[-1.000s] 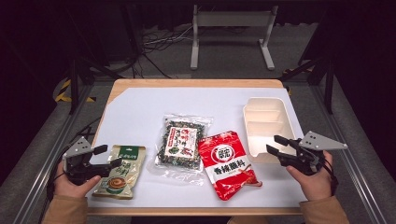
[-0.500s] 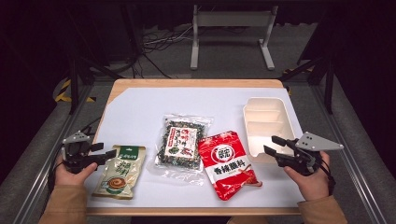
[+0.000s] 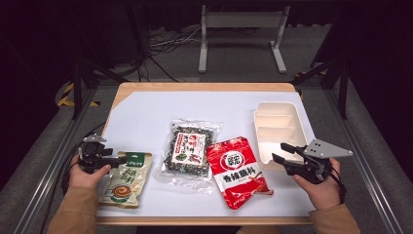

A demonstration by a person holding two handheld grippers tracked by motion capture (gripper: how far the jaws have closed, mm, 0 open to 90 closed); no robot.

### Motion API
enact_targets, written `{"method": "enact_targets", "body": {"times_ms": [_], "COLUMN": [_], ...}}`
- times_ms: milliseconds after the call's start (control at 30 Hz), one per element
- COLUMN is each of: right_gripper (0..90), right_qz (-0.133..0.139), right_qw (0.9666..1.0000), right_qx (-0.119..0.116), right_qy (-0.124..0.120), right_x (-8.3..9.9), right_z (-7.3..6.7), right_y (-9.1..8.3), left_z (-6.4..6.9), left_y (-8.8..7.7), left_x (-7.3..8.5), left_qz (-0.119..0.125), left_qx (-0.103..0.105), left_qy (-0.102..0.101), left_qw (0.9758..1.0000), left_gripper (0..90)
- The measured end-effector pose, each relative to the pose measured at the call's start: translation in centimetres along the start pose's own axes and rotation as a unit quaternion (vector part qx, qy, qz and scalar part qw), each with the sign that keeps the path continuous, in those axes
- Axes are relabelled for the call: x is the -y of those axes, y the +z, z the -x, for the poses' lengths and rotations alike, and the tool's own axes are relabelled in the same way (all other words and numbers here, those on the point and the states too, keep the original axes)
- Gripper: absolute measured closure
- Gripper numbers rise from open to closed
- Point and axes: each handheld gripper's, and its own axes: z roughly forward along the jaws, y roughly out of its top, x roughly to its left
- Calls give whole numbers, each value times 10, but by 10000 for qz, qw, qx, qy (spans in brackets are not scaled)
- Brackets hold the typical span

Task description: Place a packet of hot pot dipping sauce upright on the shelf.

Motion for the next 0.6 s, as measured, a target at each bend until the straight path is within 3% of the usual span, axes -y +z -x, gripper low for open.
{"method": "enact_targets", "body": {"times_ms": [167,267,433,567,600], "right_gripper": [497,496,495,495,494], "right_qz": [-2,-5,-29,-36,-32], "right_qw": [10000,10000,10000,10000,10000], "right_qx": [-19,-17,-15,-4,-10], "right_qy": [12,-19,-48,-71,-70], "right_x": [0,0,0,0,0], "right_z": [-1,-1,-2,-2,-2], "right_y": [1,1,1,1,1], "left_z": [3,2,9,17,20], "left_y": [7,8,9,11,12], "left_x": [-2,-1,-1,-1,0], "left_qz": [-111,-92,-122,-188,-194], "left_qx": [138,254,271,39,-159], "left_qy": [62,50,186,415,521], "left_qw": [9998,9996,9994,9990,9983], "left_gripper": [203,146,138,180,190]}}
